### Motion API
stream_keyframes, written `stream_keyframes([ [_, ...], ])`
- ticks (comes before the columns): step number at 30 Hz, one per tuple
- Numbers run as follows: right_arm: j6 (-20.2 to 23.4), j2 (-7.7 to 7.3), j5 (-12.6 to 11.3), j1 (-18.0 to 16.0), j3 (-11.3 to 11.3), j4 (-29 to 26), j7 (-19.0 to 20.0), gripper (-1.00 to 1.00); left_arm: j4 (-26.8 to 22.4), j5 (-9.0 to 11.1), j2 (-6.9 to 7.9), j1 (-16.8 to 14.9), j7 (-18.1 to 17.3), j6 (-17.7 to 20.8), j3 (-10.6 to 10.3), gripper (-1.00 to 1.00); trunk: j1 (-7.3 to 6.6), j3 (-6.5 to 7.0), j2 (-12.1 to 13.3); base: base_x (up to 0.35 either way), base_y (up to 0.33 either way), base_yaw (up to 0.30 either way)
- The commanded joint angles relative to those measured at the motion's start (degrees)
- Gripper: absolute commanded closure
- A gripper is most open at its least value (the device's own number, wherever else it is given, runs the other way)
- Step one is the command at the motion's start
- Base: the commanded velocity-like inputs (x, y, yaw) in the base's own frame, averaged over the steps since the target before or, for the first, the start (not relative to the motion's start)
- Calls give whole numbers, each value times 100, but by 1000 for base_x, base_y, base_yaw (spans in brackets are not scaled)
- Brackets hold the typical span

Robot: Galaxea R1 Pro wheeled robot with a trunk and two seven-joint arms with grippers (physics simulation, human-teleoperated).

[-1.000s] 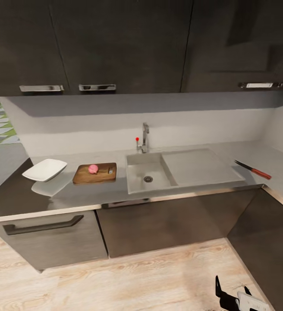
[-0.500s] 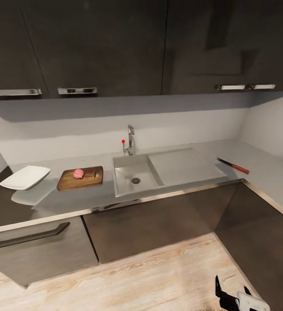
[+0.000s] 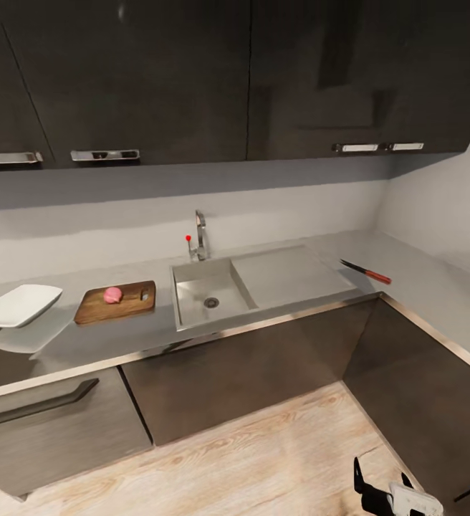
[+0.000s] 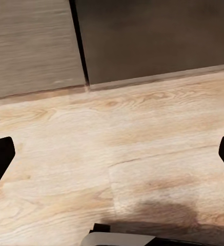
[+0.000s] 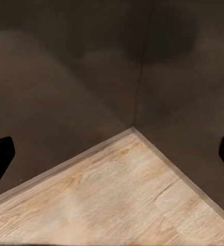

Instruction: In the kitchen, take the Vidalia onion out of the sink, dice it on the chopping board with the paring knife, put the diced onion into the bowl on the countertop, then place both the paring knife and the chopping board into the sink.

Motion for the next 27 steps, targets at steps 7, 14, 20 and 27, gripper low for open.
stream_keyframes([
  [7,1480,81,771,-29,39,-1067,-323,-100,26,-6,-3,0,10,-10,3,-100,4,-7,-10,0,0,-9],
  [14,4720,120,986,-907,49,-3759,-747,-100,67,-6,0,-1,3,-10,3,-100,4,-7,-10,0,0,0],
  [20,6030,110,1291,-2376,50,-3883,-865,-100,115,-6,-5,-1,3,-10,3,-100,4,-7,-10,0,0,0],
  [27,7298,83,1429,-4265,43,-3180,-889,-100,191,-6,-7,0,3,-10,-45,-100,4,-7,-10,91,-152,0],
])
